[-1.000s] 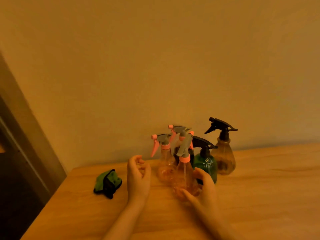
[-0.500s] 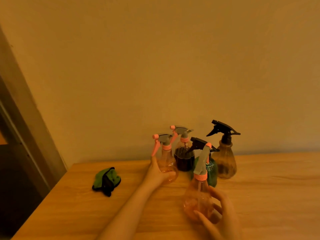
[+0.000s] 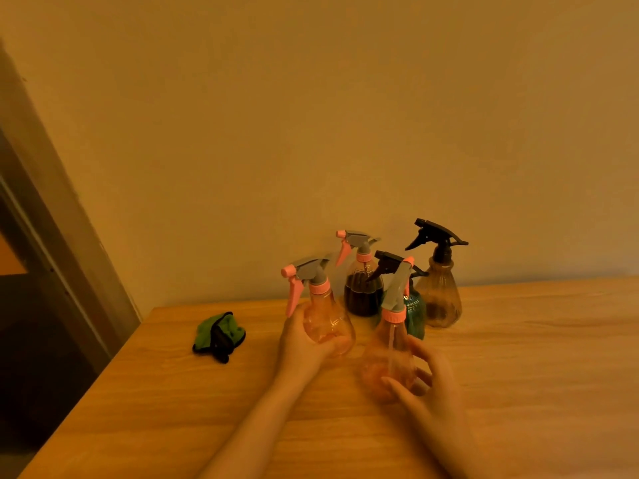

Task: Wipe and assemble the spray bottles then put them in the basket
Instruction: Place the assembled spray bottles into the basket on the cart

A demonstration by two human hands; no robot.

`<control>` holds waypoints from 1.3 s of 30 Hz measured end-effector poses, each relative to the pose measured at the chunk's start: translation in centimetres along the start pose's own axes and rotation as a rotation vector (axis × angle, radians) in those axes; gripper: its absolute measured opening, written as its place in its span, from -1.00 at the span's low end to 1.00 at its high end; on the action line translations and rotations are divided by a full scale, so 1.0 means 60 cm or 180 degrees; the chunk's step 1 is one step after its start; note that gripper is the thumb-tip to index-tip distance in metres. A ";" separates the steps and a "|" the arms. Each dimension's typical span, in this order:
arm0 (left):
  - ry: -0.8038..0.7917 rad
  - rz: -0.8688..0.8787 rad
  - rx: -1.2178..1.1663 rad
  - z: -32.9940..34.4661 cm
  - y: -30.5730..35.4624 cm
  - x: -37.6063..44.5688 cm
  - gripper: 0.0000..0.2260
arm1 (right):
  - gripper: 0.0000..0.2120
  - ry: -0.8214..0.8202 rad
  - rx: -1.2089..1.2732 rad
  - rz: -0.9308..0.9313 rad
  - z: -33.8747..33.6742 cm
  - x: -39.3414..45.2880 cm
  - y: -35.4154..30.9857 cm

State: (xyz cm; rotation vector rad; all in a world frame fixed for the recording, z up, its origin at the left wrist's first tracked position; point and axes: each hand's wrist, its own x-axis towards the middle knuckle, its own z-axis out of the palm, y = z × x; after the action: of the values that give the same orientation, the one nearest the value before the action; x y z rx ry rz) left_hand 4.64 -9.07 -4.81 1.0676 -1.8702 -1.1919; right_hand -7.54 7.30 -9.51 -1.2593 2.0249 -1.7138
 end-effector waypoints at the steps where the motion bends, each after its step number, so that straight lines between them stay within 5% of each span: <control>1: -0.0009 0.0016 -0.0010 -0.005 0.000 -0.014 -0.20 | -0.36 0.0026 0.0060 0.0019 -0.002 -0.002 -0.001; 11: -0.0103 0.0143 -0.0154 -0.015 0.011 -0.146 -0.19 | -0.38 0.0577 0.0410 0.0248 -0.050 -0.080 -0.023; 39: -0.2537 0.1467 -0.0646 0.387 0.200 -0.429 -0.36 | -0.38 0.2925 -0.1311 0.0316 -0.458 -0.443 -0.046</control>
State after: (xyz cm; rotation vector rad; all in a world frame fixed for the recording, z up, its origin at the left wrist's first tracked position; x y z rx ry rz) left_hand -7.07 25.69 -4.76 -0.0075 -2.3167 -1.5956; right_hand -7.37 45.61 -8.13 -0.4029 2.9843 -2.1257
